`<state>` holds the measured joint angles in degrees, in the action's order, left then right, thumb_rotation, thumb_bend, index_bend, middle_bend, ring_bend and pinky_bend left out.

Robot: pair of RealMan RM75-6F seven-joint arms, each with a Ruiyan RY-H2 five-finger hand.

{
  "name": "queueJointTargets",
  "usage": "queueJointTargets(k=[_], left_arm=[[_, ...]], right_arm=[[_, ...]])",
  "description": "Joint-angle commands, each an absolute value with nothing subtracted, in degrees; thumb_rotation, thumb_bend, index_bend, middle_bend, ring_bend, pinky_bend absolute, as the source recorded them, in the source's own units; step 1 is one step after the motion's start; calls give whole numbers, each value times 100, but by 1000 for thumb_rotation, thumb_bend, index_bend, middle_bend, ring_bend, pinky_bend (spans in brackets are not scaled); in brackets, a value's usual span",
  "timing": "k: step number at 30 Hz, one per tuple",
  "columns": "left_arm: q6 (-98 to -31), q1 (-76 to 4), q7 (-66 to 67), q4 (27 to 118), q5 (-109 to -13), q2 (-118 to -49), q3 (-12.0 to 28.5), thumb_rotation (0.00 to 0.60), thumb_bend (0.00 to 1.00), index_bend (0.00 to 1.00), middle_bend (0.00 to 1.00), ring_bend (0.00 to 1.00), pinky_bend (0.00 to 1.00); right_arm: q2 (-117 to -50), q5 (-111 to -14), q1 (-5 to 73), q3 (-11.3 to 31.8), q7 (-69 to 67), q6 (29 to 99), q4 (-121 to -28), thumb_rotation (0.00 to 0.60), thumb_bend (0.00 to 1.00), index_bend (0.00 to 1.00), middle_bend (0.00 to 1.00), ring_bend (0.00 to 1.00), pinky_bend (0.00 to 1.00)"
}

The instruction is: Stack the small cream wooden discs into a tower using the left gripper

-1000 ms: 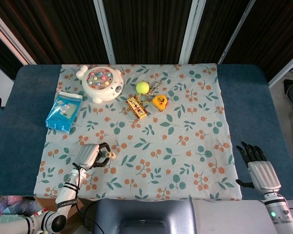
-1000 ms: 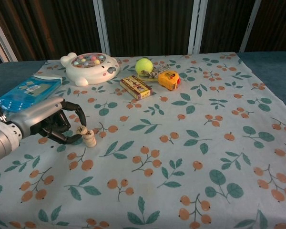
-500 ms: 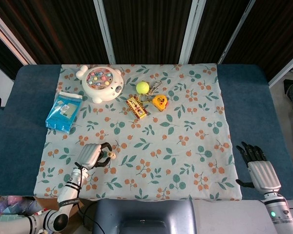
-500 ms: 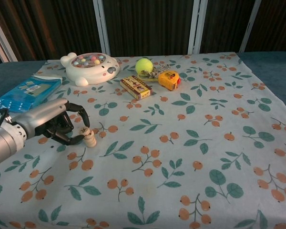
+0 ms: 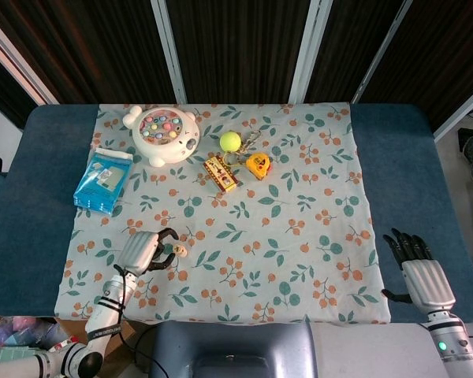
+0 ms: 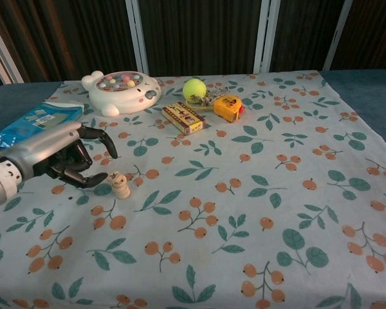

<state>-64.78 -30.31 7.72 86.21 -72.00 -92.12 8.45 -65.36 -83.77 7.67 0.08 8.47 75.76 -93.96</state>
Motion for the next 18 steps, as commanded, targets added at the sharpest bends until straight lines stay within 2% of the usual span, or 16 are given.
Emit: queueJointTargets(k=[1, 2, 3, 4, 6, 7, 9, 13, 15, 18], left_arm=[[-7174, -2646, 155, 8915, -8062, -8578, 530, 600, 368, 323, 896, 903, 981], [-7306, -2530, -156, 8956, -8328, -8297, 367, 600, 373, 297, 801, 805, 918], [-7392, -2435, -363, 8981, -8494, -8066, 230, 600, 382, 256, 609, 600, 749], [-7508, -2335, -552, 8992, -8670, -7845, 94, 600, 389, 215, 412, 381, 537], [-7956, -2057, -1021, 8829, -9120, -7462, -202, 600, 395, 148, 184, 124, 258], [-8216, -1915, -1190, 8658, -9280, -7373, -295, 600, 396, 113, 108, 49, 167], [-8775, -1558, -1402, 8228, -9331, -7338, -351, 600, 394, 57, 30, 0, 56], [-9333, -1394, -1366, 8085, -9547, -7257, -223, 600, 397, 1, 0, 0, 0], [-9349, -1354, -1462, 7991, -9529, -7283, -209, 600, 399, 0, 0, 0, 0], [-9018, -1396, -1402, 8084, -9484, -7163, -298, 600, 397, 0, 0, 0, 0]], right_arm=[[-6518, -8356, 748, 10, 842, 7594, -9405, 600, 115, 0, 0, 0, 0], [-6511, -8330, 737, 14, 854, 7599, -9420, 600, 115, 0, 0, 0, 0], [-6509, -8306, 731, 17, 878, 7598, -9434, 600, 115, 0, 0, 0, 0], [-6509, -8285, 729, 20, 909, 7595, -9447, 600, 115, 0, 0, 0, 0], [-6495, -8253, 730, 5, 986, 7557, -9485, 600, 114, 0, 0, 0, 0], [-6480, -8246, 728, -6, 1018, 7545, -9508, 600, 114, 0, 0, 0, 0], [-6484, -8253, 711, -2, 1063, 7589, -9529, 600, 115, 0, 0, 0, 0], [-6573, -8325, 695, -7, 1174, 7671, -9476, 600, 115, 0, 0, 0, 0], [-6570, -8331, 689, -16, 1167, 7669, -9500, 600, 115, 0, 0, 0, 0], [-6557, -8358, 664, -34, 1178, 7705, -9510, 600, 115, 0, 0, 0, 0]])
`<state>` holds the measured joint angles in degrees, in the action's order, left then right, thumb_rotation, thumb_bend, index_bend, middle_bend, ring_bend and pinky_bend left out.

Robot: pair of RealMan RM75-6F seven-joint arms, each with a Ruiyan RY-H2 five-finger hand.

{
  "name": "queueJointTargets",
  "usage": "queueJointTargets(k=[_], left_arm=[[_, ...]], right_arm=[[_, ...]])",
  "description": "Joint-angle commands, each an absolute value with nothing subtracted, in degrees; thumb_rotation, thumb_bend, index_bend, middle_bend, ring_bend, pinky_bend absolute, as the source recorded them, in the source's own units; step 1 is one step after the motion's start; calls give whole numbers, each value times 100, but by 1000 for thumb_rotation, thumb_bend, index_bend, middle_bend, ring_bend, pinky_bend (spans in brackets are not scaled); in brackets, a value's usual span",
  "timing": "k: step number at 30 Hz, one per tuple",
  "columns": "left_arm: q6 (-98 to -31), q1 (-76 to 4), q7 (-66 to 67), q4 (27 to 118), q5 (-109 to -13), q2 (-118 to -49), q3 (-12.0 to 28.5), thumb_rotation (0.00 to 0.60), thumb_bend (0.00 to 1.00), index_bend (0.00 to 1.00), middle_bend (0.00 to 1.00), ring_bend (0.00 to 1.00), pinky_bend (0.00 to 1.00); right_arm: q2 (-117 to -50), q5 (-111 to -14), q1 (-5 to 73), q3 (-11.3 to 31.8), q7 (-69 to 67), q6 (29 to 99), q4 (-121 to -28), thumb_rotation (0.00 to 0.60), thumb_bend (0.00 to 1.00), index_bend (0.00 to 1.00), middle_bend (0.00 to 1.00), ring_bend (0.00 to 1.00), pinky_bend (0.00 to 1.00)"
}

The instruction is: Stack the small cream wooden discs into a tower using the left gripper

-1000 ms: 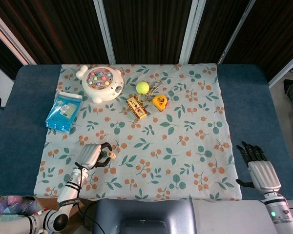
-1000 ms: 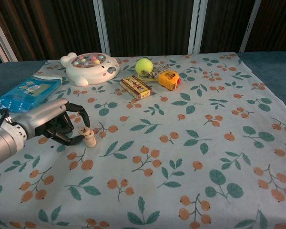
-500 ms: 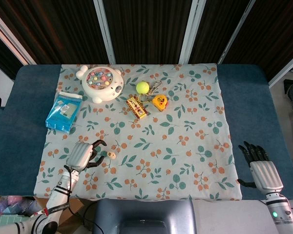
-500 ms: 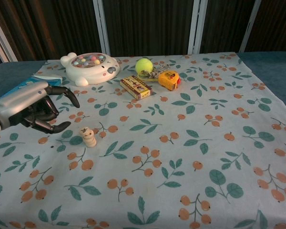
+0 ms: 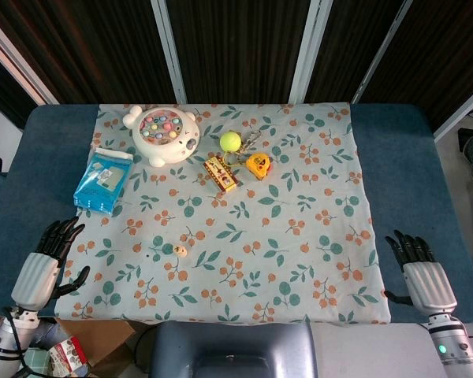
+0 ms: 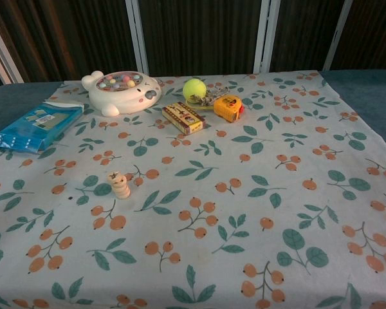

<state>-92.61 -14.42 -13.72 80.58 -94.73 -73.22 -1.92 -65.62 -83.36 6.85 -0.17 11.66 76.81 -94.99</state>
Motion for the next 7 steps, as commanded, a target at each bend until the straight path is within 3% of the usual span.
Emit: queueJointTargets(k=[1, 7], left_arm=[[-8912, -1410, -1334, 8125, -9463, -7129, -319, 600, 397, 0, 0, 0, 0], [-8556, -1455, -957, 8362, -9359, -7023, -323, 600, 398, 0, 0, 0, 0]], right_arm=[[-6555, -8353, 663, -34, 1177, 7703, -9511, 600, 115, 0, 0, 0, 0], [-6550, -8269, 690, -16, 1229, 7614, -9519, 600, 115, 0, 0, 0, 0]])
